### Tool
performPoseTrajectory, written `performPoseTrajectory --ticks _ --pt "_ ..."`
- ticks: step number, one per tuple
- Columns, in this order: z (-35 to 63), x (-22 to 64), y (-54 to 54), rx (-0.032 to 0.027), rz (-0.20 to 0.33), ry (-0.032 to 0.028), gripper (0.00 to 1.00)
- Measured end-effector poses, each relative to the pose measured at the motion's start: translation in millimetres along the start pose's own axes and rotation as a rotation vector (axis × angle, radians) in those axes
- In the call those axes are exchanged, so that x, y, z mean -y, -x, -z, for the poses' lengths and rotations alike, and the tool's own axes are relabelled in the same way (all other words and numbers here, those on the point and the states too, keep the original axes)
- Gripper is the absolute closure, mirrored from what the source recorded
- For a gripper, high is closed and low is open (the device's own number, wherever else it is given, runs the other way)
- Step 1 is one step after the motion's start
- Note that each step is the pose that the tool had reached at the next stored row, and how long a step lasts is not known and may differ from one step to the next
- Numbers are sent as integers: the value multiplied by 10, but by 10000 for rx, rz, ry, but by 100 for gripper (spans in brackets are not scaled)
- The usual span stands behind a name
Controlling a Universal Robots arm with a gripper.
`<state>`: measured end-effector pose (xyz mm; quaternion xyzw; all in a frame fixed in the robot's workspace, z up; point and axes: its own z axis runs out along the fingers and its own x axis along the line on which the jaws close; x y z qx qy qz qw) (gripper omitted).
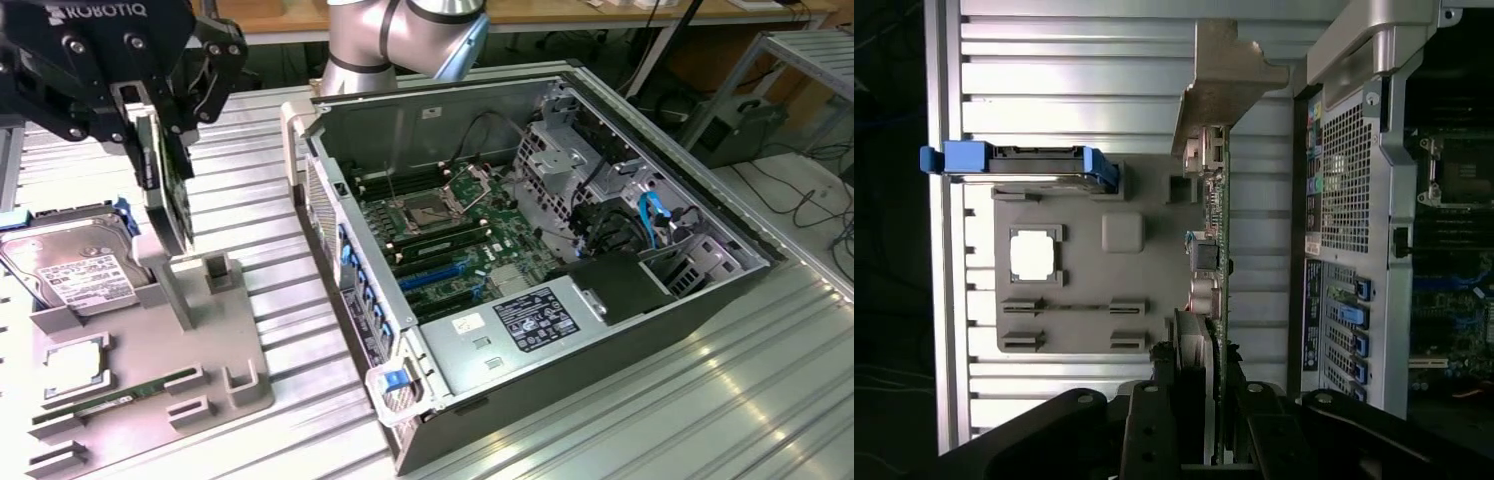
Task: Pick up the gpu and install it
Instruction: 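Pick up the gpu and move the gpu toward the slot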
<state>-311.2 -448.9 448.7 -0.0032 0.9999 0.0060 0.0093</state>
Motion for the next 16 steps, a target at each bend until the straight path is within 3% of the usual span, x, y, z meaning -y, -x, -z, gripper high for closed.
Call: performPoseTrajectory --ticks 12,16 --pt "320 -4 6 1 1 1 72" --pt "324 -4 7 0 1 0 72"
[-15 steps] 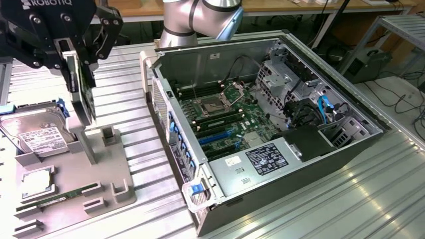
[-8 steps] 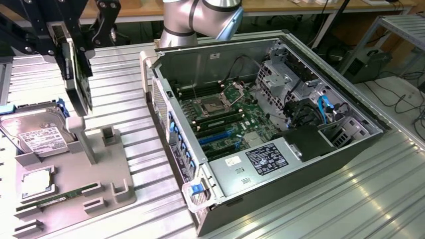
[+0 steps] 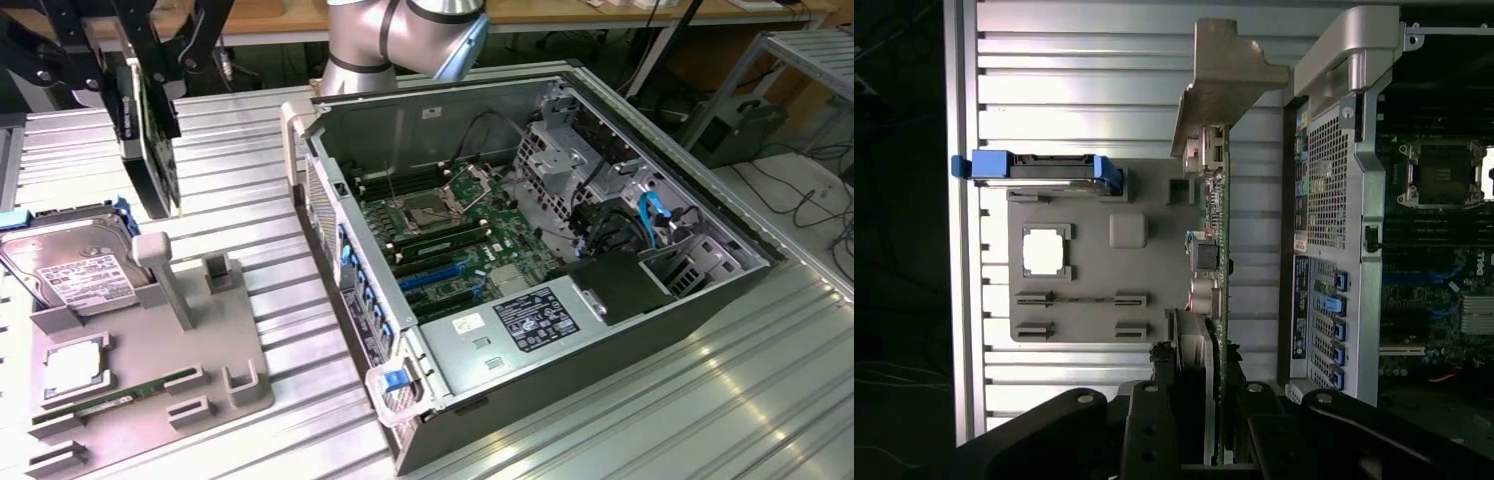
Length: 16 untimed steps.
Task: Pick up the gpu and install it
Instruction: 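Pick up the gpu and move the gpu toward the slot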
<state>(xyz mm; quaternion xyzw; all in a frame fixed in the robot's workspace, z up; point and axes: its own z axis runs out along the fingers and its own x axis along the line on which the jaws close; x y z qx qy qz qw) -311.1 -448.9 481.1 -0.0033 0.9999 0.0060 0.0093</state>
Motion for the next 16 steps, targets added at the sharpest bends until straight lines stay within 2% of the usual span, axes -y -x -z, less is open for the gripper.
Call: performPoseTrajectory --ticks 6,16 --pt "1 0 11 -7 455 8 72" --pt "-4 1 151 -6 501 10 72"
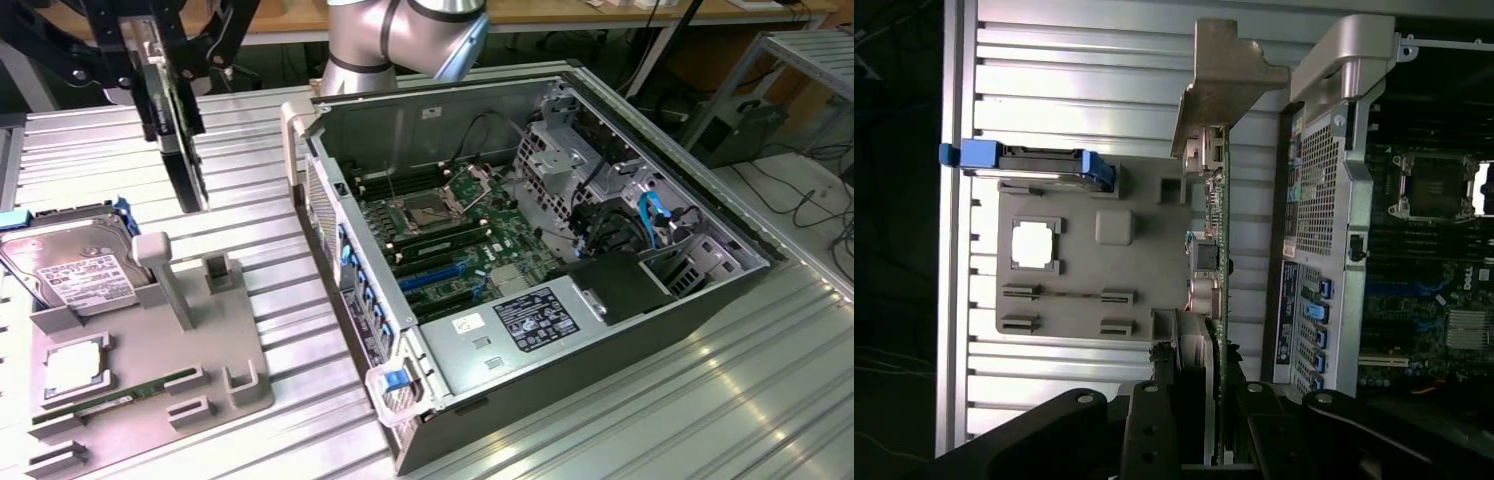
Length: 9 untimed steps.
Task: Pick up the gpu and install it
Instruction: 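Pick up the gpu and move the gpu toward the slot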
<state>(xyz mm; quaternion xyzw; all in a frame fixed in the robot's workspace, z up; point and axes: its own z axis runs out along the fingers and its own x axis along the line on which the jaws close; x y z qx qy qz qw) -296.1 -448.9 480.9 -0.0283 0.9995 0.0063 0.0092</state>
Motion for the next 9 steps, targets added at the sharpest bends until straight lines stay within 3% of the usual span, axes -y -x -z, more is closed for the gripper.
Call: performPoseTrajectory --ticks 9 --pt "-4 10 184 0 0 0 72"
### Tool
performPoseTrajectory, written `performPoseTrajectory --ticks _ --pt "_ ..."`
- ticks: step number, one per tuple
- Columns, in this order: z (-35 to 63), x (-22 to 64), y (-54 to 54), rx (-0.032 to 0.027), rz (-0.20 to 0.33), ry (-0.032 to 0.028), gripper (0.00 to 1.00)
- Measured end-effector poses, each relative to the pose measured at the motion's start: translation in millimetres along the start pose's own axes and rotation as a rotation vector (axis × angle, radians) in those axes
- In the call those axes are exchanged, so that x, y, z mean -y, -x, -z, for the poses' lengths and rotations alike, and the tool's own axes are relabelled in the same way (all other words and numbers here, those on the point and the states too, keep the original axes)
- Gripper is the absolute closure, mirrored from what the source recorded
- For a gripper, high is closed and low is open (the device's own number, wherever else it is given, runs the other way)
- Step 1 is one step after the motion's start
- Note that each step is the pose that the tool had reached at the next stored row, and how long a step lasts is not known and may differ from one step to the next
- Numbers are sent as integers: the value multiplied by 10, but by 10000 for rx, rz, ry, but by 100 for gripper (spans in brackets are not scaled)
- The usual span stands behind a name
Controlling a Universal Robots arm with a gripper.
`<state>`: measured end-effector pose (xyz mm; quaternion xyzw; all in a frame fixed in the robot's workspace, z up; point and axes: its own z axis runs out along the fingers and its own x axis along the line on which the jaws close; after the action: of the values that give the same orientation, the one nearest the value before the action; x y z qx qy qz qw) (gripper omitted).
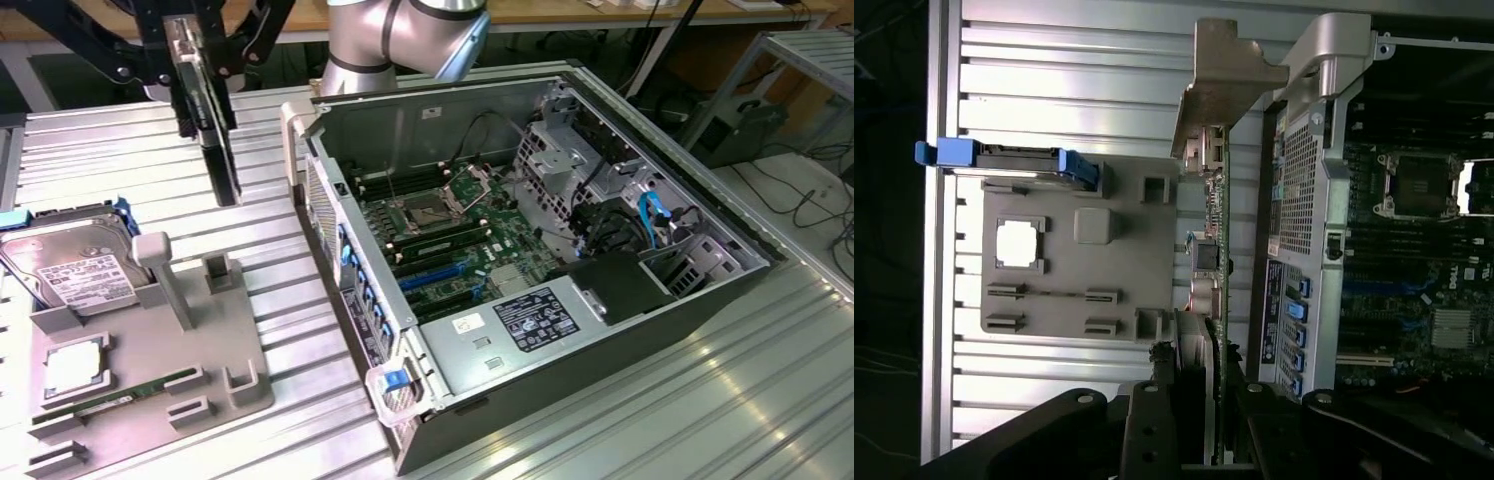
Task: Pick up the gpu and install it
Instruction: 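Pick up the gpu and move the gpu toward the slot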
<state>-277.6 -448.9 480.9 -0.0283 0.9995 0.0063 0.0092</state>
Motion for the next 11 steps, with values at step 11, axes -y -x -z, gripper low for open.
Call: performPoseTrajectory --ticks 11 --pt "-9 19 339 -1 1 -1 72"
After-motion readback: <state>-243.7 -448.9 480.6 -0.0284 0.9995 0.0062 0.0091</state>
